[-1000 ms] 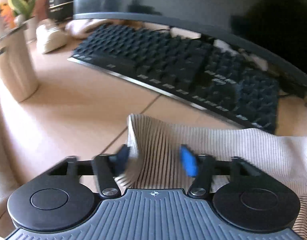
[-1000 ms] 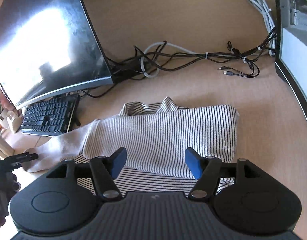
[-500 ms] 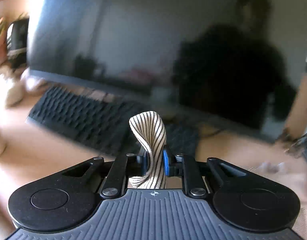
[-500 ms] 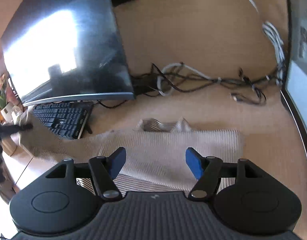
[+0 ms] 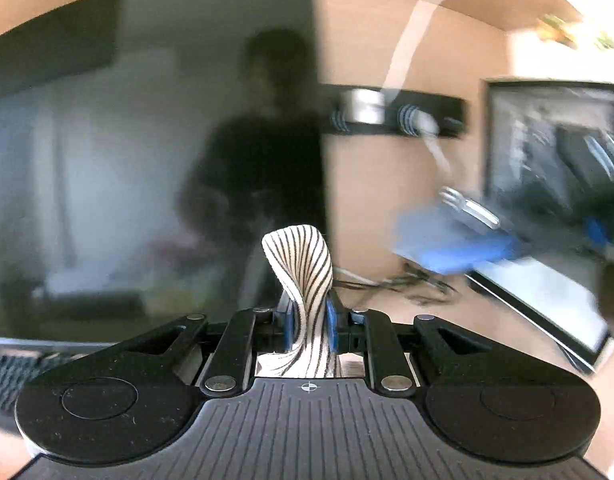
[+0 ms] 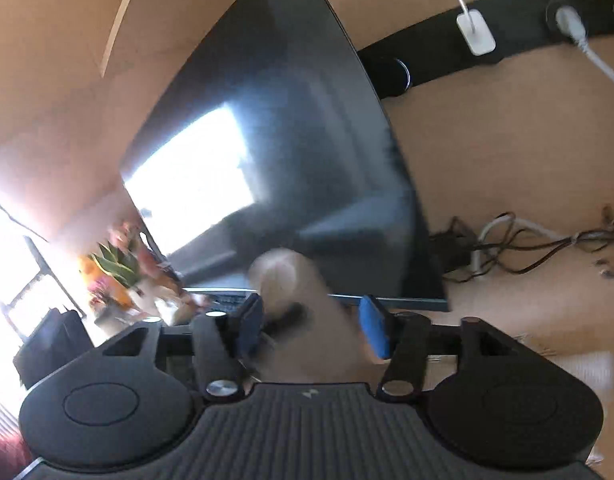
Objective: Fold clothes
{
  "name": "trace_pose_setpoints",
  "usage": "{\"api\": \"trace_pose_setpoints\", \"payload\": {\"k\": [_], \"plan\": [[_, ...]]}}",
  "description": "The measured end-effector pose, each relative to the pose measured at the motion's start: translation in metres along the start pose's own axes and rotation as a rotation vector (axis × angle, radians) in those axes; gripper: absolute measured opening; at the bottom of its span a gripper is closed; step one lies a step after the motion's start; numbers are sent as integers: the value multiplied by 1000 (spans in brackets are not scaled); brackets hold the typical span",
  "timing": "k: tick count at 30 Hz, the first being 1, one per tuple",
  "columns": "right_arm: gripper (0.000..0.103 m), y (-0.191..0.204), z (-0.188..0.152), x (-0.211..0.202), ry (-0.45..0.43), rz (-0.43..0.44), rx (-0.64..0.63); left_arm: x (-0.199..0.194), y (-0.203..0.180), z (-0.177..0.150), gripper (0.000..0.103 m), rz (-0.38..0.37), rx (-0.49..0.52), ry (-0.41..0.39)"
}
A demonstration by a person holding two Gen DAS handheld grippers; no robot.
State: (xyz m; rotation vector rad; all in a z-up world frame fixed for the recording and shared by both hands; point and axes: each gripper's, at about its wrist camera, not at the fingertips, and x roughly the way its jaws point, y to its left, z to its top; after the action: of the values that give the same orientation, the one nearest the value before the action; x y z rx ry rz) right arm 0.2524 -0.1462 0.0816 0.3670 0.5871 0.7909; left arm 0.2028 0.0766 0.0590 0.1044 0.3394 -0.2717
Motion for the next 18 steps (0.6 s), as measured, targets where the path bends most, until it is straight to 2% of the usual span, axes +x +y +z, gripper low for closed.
{"api": "trace_pose_setpoints", "payload": {"k": [4,5,6,7,8,9,11,14,16,18], "plan": [[60,-13,-2,9,14,-33,68,-2,-27,-6,18,-112,30,-20],[51,-18,-4,9,18,-30,78,-3,-30,-7,19,-138,28,-30],[33,-23,-5,9,23,-26,88,-4,-33,-8,21,-162,26,-40],[28,-29,-6,10,27,-22,98,-3,-35,-8,25,-175,23,-40],[20,-34,-6,7,23,-27,104,-2,-34,-9,35,-185,10,-32],[15,-39,-6,5,19,-32,110,-1,-32,-10,40,-197,-7,-25],[13,-48,-6,-2,7,-62,110,0,-28,-11,56,-218,-33,-12],[13,-67,-7,-10,-17,-140,84,-1,-23,-19,66,-204,-37,12],[13,-81,-10,-14,-32,-237,32,2,-16,-28,66,-173,-62,52],[13,-96,-16,-14,-13,-356,-43,12,-4,-31,67,-156,-129,112]]}}
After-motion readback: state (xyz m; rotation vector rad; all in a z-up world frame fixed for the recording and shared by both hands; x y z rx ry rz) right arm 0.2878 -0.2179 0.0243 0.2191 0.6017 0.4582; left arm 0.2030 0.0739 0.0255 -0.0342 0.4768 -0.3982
